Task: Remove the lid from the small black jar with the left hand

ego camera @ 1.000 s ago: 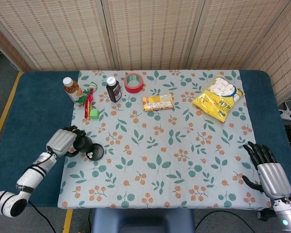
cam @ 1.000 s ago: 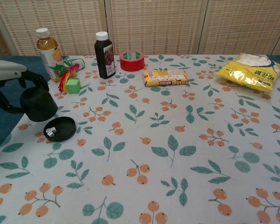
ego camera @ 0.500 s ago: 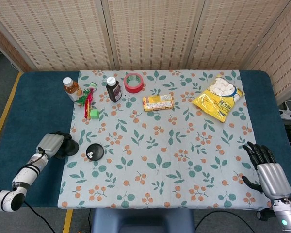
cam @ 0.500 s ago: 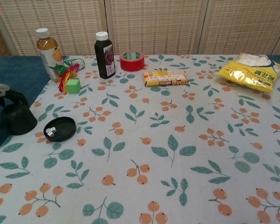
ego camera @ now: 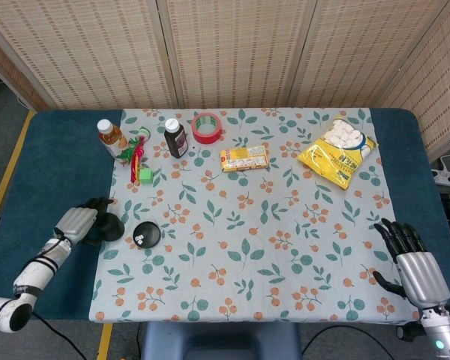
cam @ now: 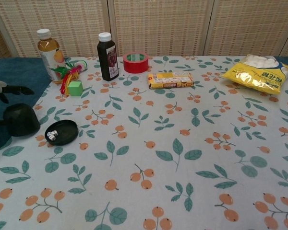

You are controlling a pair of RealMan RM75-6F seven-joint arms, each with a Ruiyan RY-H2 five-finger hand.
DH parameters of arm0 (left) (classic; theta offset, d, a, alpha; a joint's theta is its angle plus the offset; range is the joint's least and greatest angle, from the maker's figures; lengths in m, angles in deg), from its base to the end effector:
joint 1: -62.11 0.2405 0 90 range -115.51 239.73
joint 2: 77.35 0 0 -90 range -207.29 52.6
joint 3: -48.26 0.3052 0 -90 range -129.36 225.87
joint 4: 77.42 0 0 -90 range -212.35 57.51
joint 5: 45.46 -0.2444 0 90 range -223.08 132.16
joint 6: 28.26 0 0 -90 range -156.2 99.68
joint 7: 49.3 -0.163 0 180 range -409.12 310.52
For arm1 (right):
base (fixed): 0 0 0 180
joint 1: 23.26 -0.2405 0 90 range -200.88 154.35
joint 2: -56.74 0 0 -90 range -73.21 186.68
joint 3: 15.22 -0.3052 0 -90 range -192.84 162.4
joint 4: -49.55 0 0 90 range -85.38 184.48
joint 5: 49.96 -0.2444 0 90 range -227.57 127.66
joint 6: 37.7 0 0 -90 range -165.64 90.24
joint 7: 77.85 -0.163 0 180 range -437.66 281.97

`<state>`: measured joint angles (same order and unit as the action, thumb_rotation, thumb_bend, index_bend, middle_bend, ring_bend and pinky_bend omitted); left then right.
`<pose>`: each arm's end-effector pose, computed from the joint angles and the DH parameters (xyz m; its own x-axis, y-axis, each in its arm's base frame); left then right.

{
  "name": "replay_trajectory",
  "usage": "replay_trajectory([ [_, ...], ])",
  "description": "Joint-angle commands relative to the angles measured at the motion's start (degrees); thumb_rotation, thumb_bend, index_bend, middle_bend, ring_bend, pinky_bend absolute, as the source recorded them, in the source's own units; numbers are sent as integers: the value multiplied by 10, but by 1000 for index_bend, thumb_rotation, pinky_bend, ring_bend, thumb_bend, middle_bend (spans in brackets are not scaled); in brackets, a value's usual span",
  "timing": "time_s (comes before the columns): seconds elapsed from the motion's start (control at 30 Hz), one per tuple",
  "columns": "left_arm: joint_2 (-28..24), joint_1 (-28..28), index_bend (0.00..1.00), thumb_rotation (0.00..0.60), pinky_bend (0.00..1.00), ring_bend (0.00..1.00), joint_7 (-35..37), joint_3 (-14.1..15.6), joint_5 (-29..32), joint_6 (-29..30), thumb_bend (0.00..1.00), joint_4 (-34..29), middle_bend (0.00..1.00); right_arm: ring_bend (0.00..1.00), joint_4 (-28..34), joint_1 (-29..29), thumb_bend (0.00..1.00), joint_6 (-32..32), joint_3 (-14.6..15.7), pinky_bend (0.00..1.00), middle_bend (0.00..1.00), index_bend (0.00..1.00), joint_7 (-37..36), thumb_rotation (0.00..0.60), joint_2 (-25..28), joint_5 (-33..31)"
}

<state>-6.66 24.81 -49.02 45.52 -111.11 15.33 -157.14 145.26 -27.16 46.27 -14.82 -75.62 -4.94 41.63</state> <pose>-0.3301 0.4010 0.0541 0.4462 0.4421 0.7781 0.8919 -0.1481 -0.4273 -0.3539 -0.1847 0.1411 0.4268 -0.0819 0.9006 -0.9030 -0.0930 0.4195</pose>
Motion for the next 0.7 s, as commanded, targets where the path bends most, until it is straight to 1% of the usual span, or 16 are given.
replay_trajectory([
  [0.03,-37,40,0,600,126,0,74,-25,-50,90,348,-44,0,0,-2,1,154,3,-1,0,0,0,-2,600,-1,1],
  [0.13,-74,81,0,600,105,0,126,-28,-104,178,346,-92,0,0,-4,1,153,5,-1,0,0,0,0,600,-3,2],
  [0.17,-83,103,0,600,100,0,142,-23,-132,223,345,-115,0,0,-4,1,153,4,-1,0,0,0,3,600,-4,2],
  [0.23,-94,144,0,600,87,0,144,1,-182,291,346,-144,0,0,-3,0,154,0,0,0,0,0,7,600,-6,0],
  [0.27,-95,176,0,600,82,0,130,20,-213,341,346,-156,0,0,-3,0,154,-4,1,0,0,0,10,599,-7,-1],
  [0.37,-77,253,0,600,59,0,83,69,-264,438,348,-157,0,0,0,-1,153,-8,3,0,0,0,21,598,-10,-2],
  [0.43,-60,294,0,600,54,0,68,93,-275,474,353,-142,0,0,2,0,154,-8,4,0,0,0,26,595,-12,-2],
  [0.47,-58,310,0,600,52,0,51,103,-272,481,355,-141,0,0,3,0,154,-8,4,0,0,0,29,594,-12,-1],
  [0.5,-62,314,0,600,48,0,36,108,-280,484,356,-142,0,0,4,0,154,-7,4,0,0,0,30,593,-12,-1],
  [0.6,-62,327,0,600,44,0,49,105,-295,510,357,-140,0,0,6,3,154,-2,4,0,0,0,30,593,-10,-2],
  [0.7,-62,326,0,600,45,0,44,100,-292,500,353,-135,0,0,10,8,154,7,4,0,0,0,28,593,-7,0],
])
